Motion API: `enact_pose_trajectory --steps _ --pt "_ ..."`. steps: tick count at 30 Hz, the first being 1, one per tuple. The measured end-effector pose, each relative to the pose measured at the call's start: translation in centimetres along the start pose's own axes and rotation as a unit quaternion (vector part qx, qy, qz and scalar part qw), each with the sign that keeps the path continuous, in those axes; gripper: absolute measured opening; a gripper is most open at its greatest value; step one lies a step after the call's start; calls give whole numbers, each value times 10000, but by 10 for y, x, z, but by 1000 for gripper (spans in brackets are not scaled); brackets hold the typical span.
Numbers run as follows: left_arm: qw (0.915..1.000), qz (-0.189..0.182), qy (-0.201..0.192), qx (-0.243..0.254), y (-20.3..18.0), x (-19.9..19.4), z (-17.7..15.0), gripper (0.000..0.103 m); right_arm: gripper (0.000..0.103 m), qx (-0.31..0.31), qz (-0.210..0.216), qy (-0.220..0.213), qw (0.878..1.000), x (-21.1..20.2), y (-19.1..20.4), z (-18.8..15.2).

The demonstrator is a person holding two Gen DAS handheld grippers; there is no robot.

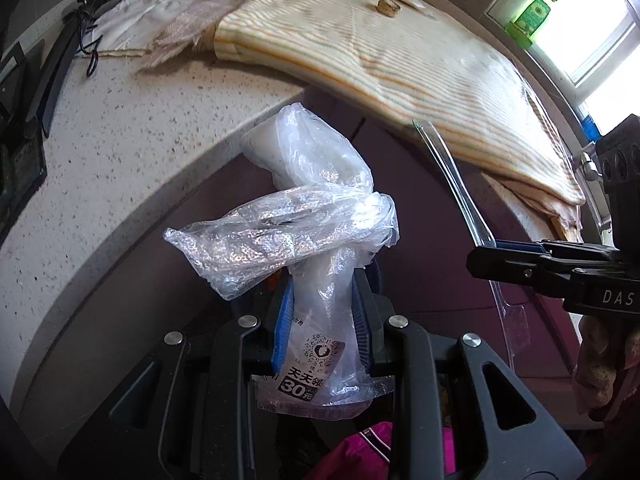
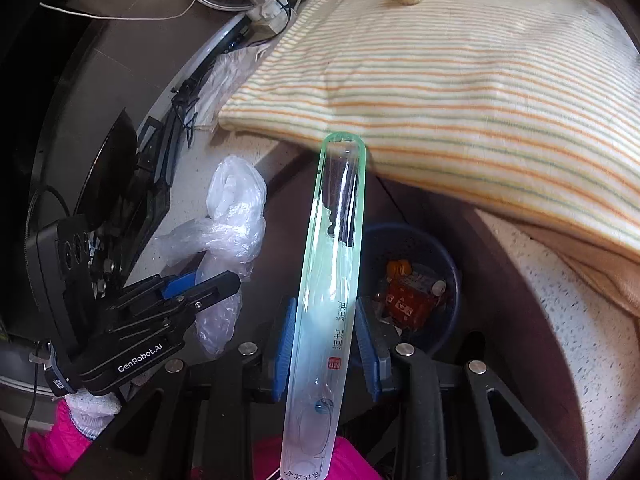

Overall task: Collect trash
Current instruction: 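Carry the plastic bag and toothbrush case down over the blue basket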

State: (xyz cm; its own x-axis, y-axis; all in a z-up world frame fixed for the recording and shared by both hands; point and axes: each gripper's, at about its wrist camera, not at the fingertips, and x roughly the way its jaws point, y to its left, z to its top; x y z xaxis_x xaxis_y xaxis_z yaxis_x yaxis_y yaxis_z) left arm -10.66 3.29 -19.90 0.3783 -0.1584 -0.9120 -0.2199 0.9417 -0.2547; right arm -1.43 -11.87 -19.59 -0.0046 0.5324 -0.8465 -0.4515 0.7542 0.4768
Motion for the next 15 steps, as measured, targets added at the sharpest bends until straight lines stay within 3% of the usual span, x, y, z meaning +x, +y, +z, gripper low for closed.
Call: enact_pose_trajectory --steps 15 --pt "9967 -72 773 -218 15 58 -24 27 30 62 -420 662 9969 65 -20 -24"
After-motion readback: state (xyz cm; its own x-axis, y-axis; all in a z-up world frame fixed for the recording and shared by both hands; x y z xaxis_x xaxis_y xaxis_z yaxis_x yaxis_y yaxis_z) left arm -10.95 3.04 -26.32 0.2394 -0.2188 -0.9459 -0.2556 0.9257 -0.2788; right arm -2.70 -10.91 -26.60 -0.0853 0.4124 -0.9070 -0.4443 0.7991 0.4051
